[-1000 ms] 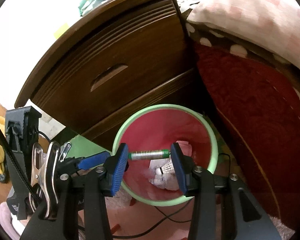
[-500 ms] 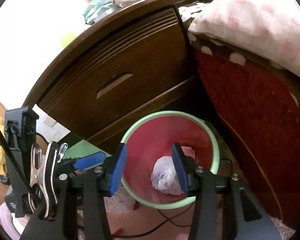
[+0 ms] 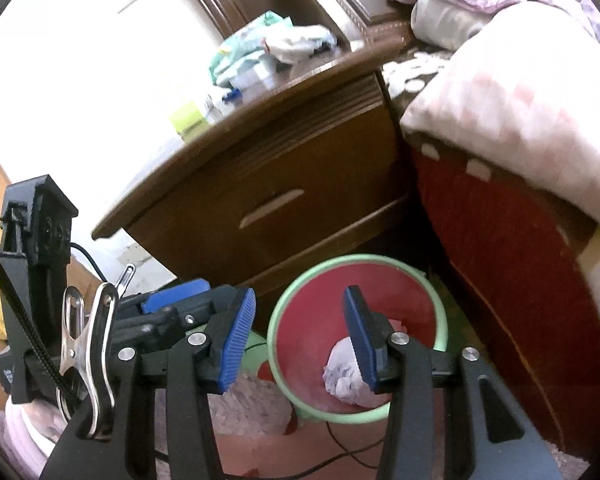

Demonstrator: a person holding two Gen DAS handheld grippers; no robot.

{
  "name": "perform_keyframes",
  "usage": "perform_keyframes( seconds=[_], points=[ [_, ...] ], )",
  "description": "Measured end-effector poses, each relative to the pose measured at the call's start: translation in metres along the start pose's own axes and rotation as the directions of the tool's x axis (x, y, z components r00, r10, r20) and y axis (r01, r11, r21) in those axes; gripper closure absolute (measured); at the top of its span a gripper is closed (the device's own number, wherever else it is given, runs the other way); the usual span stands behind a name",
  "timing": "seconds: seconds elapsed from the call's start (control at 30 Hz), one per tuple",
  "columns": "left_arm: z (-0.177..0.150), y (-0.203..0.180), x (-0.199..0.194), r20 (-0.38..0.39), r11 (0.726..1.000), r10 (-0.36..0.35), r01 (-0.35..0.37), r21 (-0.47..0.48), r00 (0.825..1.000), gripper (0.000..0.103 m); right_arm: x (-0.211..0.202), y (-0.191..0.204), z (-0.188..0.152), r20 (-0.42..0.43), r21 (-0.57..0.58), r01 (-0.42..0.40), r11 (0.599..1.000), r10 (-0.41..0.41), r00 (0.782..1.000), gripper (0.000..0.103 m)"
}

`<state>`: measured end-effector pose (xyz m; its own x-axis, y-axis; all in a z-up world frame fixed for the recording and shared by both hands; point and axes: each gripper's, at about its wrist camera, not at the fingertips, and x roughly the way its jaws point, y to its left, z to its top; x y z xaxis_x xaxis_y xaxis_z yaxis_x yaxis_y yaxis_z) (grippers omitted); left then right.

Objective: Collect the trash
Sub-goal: 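Move the left tool up to the nightstand toward the white-and-green box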

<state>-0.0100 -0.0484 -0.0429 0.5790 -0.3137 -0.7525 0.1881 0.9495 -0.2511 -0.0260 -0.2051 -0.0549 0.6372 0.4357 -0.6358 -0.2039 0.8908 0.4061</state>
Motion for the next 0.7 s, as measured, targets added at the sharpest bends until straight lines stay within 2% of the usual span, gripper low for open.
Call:
perform_keyframes(
  seconds=[0.33,0.53,0.7],
  points=[
    [0.045,0.006,-0.043,0.099,0.999,0.053,-0.052,-0.016,0.994,0.050,-0.039,0.012,0.019,0.133,-0.088,0.057,0.995,-0.045,0.990,0.056],
    [0.084,0.018,-0.054,0.124,0.990,0.135,-0.130,-0.051,0.983,0.050,-0.044,0.018,0.037,0.156,-0.140,0.056,0.989,-0.034,0.987,0.056],
    [0.118,0.032,-0.056,0.135,0.978,0.202,-0.193,-0.075,0.970,0.044,-0.037,0.018,0.046,0.161,-0.147,0.031,0.989,-0.007,0.987,0.054]
  ],
)
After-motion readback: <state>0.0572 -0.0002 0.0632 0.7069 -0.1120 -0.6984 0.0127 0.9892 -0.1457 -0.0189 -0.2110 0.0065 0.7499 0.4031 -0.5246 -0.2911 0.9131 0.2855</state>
